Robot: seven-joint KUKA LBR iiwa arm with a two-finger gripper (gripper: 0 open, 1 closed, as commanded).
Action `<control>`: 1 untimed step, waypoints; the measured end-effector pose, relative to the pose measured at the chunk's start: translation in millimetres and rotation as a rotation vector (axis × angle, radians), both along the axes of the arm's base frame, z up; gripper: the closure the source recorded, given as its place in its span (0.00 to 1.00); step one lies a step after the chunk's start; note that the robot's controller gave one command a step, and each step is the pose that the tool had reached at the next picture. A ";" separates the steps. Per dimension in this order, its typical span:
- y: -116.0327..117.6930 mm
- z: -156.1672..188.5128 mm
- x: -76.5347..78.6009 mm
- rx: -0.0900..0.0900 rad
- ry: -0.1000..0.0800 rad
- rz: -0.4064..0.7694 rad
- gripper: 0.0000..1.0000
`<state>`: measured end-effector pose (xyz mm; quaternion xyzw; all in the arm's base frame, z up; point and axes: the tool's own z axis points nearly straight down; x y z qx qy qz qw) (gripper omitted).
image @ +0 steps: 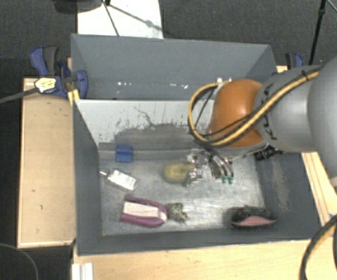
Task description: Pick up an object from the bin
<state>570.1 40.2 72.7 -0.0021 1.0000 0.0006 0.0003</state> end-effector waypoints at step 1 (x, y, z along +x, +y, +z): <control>-20.1 114.7 -15.1 -0.001 -0.009 0.016 1.00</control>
Offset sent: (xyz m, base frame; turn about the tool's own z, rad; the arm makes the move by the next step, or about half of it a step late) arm -0.0168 -0.0191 0.1094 -0.0195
